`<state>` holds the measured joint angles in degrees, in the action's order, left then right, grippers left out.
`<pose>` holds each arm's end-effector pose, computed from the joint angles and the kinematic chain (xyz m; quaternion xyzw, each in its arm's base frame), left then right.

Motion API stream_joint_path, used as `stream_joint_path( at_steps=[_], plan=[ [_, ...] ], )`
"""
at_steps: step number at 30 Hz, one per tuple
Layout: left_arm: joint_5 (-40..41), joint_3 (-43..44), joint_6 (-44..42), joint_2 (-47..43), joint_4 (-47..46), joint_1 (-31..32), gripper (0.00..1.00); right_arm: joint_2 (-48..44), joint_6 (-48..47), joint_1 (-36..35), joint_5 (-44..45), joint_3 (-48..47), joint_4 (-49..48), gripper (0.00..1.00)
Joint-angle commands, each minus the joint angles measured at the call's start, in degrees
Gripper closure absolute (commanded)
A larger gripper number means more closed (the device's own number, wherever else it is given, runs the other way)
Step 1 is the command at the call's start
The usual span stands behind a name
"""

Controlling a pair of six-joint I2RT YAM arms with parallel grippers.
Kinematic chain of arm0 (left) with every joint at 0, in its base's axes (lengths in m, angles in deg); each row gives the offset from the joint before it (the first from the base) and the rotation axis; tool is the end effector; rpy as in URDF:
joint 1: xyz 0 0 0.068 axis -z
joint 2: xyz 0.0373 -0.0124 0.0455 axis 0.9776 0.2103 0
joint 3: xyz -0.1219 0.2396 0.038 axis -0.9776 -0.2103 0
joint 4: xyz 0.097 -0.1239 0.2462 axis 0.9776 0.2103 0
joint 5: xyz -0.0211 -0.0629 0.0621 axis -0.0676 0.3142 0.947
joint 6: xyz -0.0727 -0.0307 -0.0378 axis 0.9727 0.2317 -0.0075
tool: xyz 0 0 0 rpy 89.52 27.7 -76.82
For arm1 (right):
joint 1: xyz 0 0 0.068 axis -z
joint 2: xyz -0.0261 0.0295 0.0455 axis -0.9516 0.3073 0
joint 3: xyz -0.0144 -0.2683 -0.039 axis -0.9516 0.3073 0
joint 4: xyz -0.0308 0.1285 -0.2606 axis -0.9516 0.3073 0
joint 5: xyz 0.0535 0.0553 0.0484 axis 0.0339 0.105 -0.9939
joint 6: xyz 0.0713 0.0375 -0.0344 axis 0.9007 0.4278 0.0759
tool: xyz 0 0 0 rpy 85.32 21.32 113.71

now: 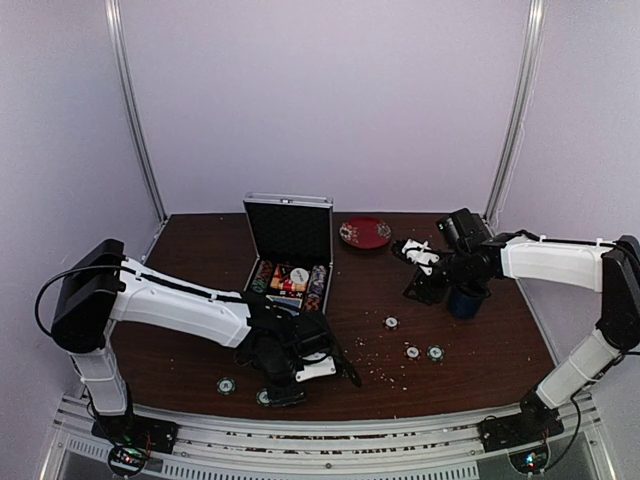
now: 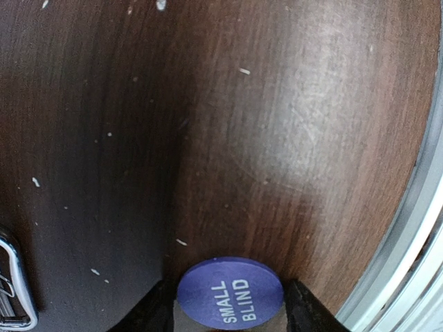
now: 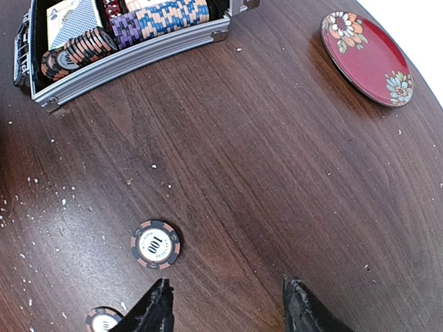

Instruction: Pack up texas hold em set

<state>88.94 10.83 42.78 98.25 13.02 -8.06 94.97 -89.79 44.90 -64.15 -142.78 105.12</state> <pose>0.1278 -0.3462 0.0850 0.5760 0.8142 -0.0391 0.0610 0.3145 0.1881 0.1692 -0.4613 0.8108 0.1486 0.3282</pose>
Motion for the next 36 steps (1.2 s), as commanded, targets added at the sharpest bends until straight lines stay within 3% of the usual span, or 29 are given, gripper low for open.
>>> stream_joint_path(
  at_steps=[1,5,11,19,31,36],
  plan=[
    [1.2,-0.3,-0.2,1.1,2.3,-0.3,0.42,0.3,-0.7,0.4,-0.7,-0.1,0.6,0.46],
    [1.3,-0.3,-0.2,1.0,2.4,-0.3,0.38,0.4,-0.8,0.4,-1.0,-0.2,0.7,0.46],
    [0.5,-0.4,-0.2,1.0,2.7,-0.3,0.43,0.5,-0.9,0.4,-1.3,-0.3,0.9,0.46],
    [1.1,-1.0,0.1,1.0,3.4,-0.3,0.40,0.8,-1.0,0.3,-1.9,-0.5,1.3,0.46],
    [0.4,-0.1,0.2,1.4,3.3,-0.3,0.57,1.3,-1.1,0.3,-2.5,-0.8,1.6,0.46],
    [1.7,2.0,0.6,-1.8,3.4,-0.4,0.58,1.2,-1.1,0.3,-2.6,-0.8,1.7,0.46]
  ],
)
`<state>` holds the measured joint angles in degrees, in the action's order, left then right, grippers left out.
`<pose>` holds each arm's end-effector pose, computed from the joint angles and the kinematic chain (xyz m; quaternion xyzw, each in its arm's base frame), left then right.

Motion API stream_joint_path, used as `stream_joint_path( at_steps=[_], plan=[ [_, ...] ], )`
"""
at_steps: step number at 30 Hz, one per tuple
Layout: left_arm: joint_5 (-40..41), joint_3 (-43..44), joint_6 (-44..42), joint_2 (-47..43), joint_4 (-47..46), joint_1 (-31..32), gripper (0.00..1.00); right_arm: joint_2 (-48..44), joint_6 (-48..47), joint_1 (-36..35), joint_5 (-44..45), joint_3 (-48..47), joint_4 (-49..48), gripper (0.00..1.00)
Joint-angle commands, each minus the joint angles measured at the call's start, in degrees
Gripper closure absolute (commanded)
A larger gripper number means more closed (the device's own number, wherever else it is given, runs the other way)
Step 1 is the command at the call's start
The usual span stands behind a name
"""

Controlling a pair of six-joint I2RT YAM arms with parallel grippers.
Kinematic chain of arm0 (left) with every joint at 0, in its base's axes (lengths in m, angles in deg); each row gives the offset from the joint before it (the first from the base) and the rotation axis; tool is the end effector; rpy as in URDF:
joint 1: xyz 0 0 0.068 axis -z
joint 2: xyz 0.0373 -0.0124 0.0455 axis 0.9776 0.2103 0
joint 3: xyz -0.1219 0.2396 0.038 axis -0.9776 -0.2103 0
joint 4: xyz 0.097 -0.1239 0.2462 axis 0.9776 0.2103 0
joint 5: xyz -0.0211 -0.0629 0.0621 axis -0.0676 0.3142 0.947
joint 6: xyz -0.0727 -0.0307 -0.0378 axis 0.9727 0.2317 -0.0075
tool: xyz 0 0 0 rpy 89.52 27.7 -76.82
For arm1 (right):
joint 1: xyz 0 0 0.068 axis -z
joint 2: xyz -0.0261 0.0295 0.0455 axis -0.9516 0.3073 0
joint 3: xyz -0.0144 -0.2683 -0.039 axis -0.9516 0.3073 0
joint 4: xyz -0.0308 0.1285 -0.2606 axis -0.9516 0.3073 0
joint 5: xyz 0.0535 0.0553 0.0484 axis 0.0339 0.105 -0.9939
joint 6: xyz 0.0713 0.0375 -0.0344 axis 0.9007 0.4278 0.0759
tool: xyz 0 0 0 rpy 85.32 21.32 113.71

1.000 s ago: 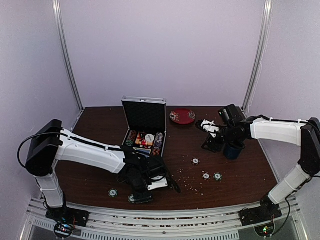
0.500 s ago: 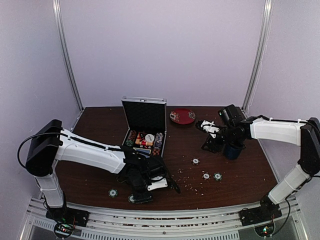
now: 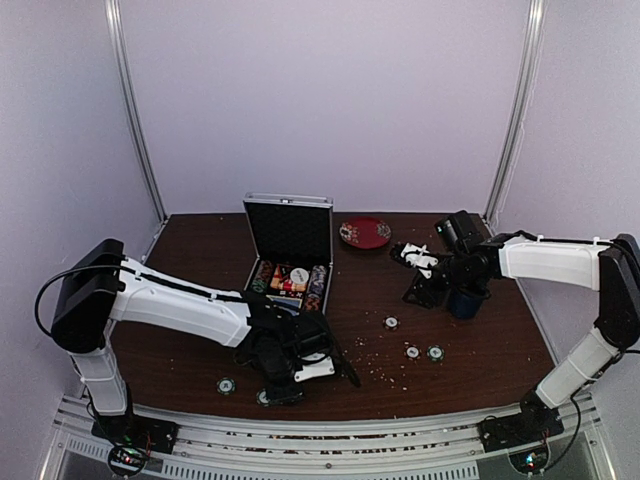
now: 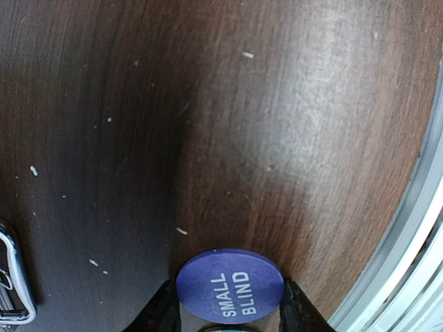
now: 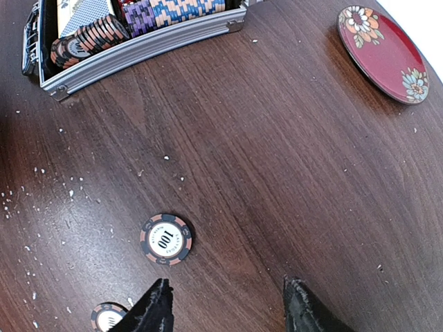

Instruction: Pack up texas hold em set

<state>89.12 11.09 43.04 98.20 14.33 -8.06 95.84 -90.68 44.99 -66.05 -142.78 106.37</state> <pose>0.1272 -0.3441 0.0861 0.5745 0.8160 -0.0330 0.0546 0.3116 0.1888 0.1627 -0.4707 0.8095 0.1621 0.3112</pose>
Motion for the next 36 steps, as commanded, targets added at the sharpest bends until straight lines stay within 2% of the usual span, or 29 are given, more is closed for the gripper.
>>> stream_joint_path(
  at_steps=[1,7,13,25,33,36],
  plan=[
    [1.7,2.4,0.5,-3.1,2.0,-0.5,0.58,0.4,-0.2,0.2,-0.7,-0.8,0.5,0.46],
    [3.8,5.9,0.9,-7.8,2.4,-3.3,0.58,0.5,-0.3,0.2,-0.7,-0.9,0.5,0.46],
    [7.6,9.7,0.5,-9.0,-0.2,-10.2,0.58,0.6,-0.3,0.1,-0.8,-1.0,0.6,0.46],
    [10.5,15.1,0.7,0.3,-5.5,-20.4,0.58,-0.3,-0.5,0.1,-0.3,-0.7,0.5,0.46],
    [8.2,16.2,1.2,4.8,-7.7,-23.2,0.58,-0.9,-0.7,0.1,0.9,-0.5,0.2,0.46],
    [7.5,16.2,1.0,6.1,-7.8,-23.6,0.58,-2.5,-3.2,0.0,-1.5,0.1,1.2,0.45]
  ],
)
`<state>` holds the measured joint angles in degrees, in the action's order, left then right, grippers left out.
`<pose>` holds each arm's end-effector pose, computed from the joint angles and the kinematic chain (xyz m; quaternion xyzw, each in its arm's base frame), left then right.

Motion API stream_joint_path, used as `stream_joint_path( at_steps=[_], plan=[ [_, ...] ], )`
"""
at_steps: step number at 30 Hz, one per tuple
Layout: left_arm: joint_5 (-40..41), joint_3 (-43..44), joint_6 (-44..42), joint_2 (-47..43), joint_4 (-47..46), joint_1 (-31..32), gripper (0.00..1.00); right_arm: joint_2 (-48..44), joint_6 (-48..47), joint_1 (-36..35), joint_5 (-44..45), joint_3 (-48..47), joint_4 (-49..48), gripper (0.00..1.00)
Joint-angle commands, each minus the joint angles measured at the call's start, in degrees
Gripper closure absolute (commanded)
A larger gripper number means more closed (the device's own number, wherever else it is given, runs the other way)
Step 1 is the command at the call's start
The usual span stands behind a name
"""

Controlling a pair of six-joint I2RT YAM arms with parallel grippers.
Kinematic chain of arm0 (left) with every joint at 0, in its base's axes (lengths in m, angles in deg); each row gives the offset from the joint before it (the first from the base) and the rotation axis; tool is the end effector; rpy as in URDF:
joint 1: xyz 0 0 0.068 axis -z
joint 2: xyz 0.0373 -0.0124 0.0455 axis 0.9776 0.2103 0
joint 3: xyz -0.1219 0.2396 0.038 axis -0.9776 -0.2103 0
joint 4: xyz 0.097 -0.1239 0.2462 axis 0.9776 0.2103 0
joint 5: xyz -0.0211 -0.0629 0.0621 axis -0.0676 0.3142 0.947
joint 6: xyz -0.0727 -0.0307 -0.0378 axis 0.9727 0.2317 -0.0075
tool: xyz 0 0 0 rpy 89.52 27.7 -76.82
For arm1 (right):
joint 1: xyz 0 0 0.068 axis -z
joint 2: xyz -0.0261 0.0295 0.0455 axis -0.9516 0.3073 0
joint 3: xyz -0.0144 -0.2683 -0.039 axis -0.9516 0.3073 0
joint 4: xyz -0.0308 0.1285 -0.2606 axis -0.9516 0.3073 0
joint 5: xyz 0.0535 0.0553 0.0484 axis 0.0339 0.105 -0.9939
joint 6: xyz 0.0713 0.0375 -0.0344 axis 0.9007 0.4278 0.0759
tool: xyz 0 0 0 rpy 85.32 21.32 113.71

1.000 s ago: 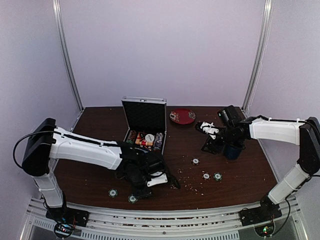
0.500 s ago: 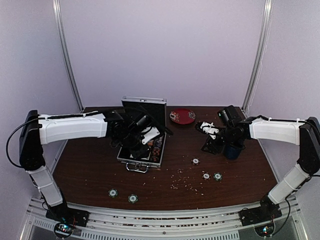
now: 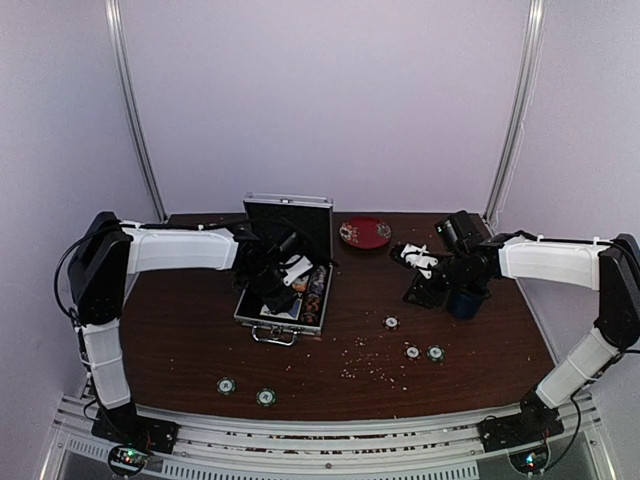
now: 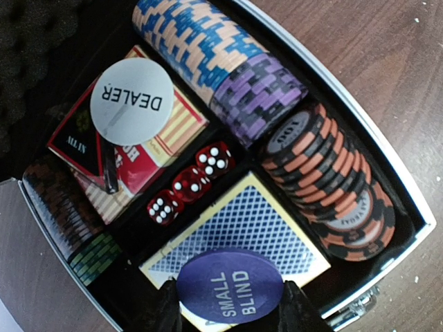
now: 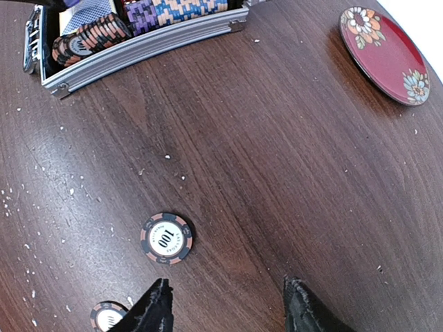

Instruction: Pack up texas hold em set

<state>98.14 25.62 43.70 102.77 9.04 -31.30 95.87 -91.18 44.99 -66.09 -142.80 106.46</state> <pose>0.3143 -0.3134 0.1363 0.3703 0.9046 -0.0029 0.2110 0.3115 0.1888 0.1625 -0.4743 0.8076 0.1611 0.3111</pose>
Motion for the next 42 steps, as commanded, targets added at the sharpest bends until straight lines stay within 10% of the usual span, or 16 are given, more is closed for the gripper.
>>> stream_joint_path(
  at_steps=[1,12,30,42],
  plan=[
    [-1.5,1.7,0.3,1.9,-2.5,-0.5,0.58,-3.1,-2.6,-0.2,-1.3,0.3,1.1,0.44],
    [-2.6,1.8,0.1,3.1,-2.3,-1.0,0.43,-8.6,6.1,-0.2,-0.9,0.8,-2.0,0.01],
    [1.7,-15.2,9.8,-22.0,-7.3,-5.5,0.25,-9.2,4.4,-0.3,3.9,1.9,-4.7,0.00],
    [-5.6,-22.8,15.9,-18.8,-16.7,-22.8,0.54,-7.5,3.1,-0.3,3.6,1.6,-3.4,0.03]
  ],
)
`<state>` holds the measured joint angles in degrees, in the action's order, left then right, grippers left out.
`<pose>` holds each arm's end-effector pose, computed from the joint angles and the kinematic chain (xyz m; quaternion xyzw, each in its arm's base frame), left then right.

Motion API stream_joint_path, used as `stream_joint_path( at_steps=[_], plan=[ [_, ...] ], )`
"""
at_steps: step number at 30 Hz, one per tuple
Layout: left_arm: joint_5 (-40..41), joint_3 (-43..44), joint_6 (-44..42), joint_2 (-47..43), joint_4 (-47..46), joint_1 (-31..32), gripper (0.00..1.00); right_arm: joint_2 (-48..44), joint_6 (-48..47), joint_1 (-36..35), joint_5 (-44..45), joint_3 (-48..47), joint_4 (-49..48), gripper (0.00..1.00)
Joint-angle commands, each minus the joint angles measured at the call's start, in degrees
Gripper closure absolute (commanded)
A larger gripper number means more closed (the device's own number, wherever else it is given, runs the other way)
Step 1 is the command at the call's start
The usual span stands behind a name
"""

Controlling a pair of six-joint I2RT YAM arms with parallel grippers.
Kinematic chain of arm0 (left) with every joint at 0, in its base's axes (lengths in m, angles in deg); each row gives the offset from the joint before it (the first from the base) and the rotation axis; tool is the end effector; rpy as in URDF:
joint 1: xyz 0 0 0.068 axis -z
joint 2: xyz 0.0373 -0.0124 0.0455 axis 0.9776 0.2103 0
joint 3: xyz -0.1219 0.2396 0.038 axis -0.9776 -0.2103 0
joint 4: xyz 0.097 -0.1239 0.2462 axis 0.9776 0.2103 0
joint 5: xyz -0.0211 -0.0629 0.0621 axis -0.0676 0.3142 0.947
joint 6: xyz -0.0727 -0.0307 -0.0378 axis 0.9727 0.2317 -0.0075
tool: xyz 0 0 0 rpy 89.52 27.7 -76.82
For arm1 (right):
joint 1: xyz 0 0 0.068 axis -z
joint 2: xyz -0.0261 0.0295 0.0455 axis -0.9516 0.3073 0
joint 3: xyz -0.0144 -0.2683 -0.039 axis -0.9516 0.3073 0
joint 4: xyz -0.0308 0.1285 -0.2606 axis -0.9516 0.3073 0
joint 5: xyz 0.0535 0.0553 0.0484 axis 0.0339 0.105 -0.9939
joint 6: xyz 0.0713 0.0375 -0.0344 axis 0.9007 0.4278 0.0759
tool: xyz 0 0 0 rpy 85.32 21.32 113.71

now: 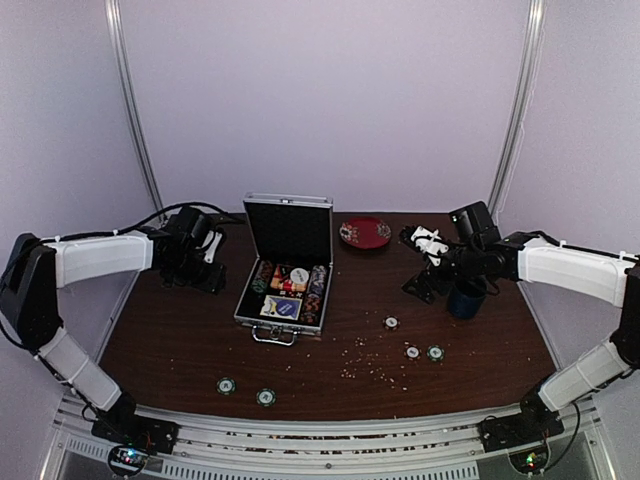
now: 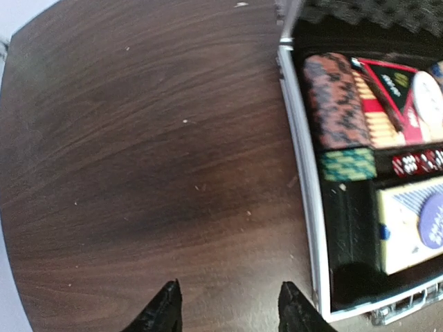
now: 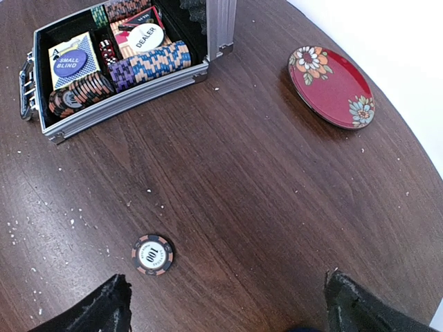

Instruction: Pack up texas hold em set

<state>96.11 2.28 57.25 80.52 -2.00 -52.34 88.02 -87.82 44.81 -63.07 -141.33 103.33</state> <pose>0.3342 -0.1484 0.1604 0.0807 0.9548 -0.0351 0.2840 0.3060 0.1828 0.2040 -0.4435 0.7965 0.1441 0.3849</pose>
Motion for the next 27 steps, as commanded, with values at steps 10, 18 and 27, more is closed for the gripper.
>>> stream_joint_path(
  at_steps=[10,18,27],
  plan=[
    [-9.0,1.9,1.5,11.3,-8.1,-2.0,0.72,0.5,-0.2,-0.2,1.5,0.4,-0.8,0.05],
    [-14.1,1.7,-0.2,12.3,-8.6,-1.4,0.71,1.2,-0.6,-0.3,1.2,0.2,-0.3,0.06],
    [-16.0,2.0,-2.2,13.1,-8.2,1.1,0.70,1.4,-0.8,-0.2,0.8,0.0,0.2,0.06]
  ],
)
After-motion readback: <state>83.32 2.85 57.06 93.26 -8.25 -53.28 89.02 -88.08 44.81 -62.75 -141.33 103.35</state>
